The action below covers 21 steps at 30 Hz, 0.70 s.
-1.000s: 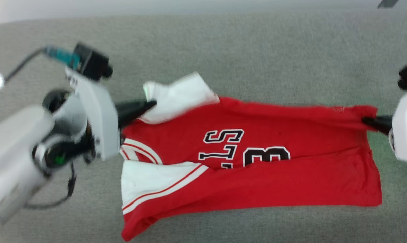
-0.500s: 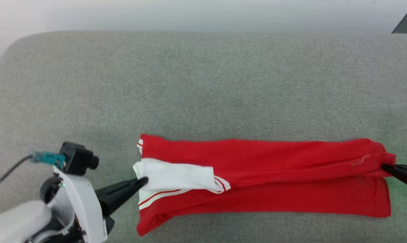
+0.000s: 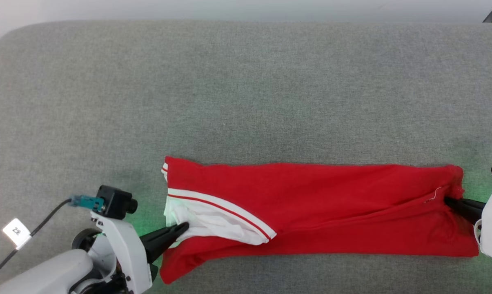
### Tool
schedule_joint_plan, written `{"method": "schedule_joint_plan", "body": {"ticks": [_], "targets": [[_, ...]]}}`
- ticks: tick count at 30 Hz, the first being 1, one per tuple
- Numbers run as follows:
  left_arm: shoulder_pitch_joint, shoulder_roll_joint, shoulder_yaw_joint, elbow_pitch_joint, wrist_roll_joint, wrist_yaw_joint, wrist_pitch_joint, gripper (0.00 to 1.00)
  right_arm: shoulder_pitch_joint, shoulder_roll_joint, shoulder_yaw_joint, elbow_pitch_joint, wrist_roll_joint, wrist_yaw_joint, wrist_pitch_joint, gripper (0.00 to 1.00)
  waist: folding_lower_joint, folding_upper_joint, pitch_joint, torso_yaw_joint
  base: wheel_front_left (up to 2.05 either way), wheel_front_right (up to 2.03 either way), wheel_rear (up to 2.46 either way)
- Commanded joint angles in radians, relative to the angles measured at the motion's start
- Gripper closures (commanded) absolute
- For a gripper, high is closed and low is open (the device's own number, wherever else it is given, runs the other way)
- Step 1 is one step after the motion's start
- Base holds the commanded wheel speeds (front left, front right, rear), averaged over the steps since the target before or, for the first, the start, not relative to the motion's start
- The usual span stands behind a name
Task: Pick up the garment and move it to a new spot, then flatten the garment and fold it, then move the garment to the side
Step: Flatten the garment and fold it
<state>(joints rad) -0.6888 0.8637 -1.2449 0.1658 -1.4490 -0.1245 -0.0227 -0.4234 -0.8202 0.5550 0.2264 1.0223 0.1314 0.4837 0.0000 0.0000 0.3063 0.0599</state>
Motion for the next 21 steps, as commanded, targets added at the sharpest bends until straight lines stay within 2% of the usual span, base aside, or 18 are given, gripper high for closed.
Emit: {"method": "schedule_joint_plan", "body": {"ticks": [1, 2, 3, 4, 5, 10, 14, 17, 21], "targets": [[0.0, -0.012, 0.001, 0.016, 0.005, -0.005, -0.011, 0.93, 0.003, 0.021, 0.02, 0.006, -0.013, -0.002, -0.009, 0.86, 0.0, 0.0, -0.002, -0.001, 0.0, 0.0, 0.0], [0.0, -0.018, 0.001, 0.027, 0.007, -0.005, -0.019, 0.74, 0.002, 0.022, 0.022, 0.003, -0.015, -0.002, -0.019, 0.62, 0.0, 0.0, -0.006, -0.001, 0.0, 0.0, 0.0], [0.002, -0.022, 0.001, 0.034, 0.013, -0.005, -0.031, 0.56, 0.004, 0.022, 0.028, -0.006, -0.01, -0.002, -0.026, 0.51, 0.0, 0.0, -0.012, -0.001, 0.0, 0.0, 0.0], [0.005, -0.023, 0.005, 0.037, 0.016, -0.005, -0.05, 0.22, 0.009, 0.02, 0.034, -0.018, -0.002, -0.001, -0.033, 0.15, 0.0, 0.0, -0.02, 0.0, 0.0, 0.0, 0.0], [0.011, -0.026, 0.013, 0.038, 0.012, -0.006, -0.072, 0.0, 0.015, 0.015, 0.034, -0.026, 0.006, -0.001, -0.043, 0.0, 0.0, 0.0, -0.029, 0.002, 0.0, 0.0, 0.0], [0.06, -0.027, 0.046, 0.009, 0.005, 0.0, -0.183, 0.0, 0.06, -0.026, 0.017, -0.057, 0.06, -0.001, -0.091, 0.0, 0.0, 0.0, -0.083, 0.033, 0.0, 0.0, 0.0], [0.12, -0.047, 0.098, 0.001, 0.023, 0.059, -0.233, 0.0, 0.111, -0.058, -0.006, -0.065, 0.099, -0.002, -0.125, 0.0, 0.0, 0.0, -0.116, 0.068, 0.0, 0.0, 0.0], [0.183, -0.089, 0.211, 0.009, 0.035, 0.085, -0.242, 0.0, 0.155, -0.073, -0.029, -0.052, 0.127, -0.002, -0.148, 0.0, 0.0, 0.0, -0.132, 0.101, 0.0, 0.0, 0.0], [0.315, -0.181, 0.41, 0.032, 0.135, 0.097, -0.24, 0.0, 0.205, -0.089, -0.057, -0.036, 0.151, -0.002, -0.16, 0.0, 0.0, 0.0, -0.144, 0.138, 0.0, 0.0, 0.0]]}}
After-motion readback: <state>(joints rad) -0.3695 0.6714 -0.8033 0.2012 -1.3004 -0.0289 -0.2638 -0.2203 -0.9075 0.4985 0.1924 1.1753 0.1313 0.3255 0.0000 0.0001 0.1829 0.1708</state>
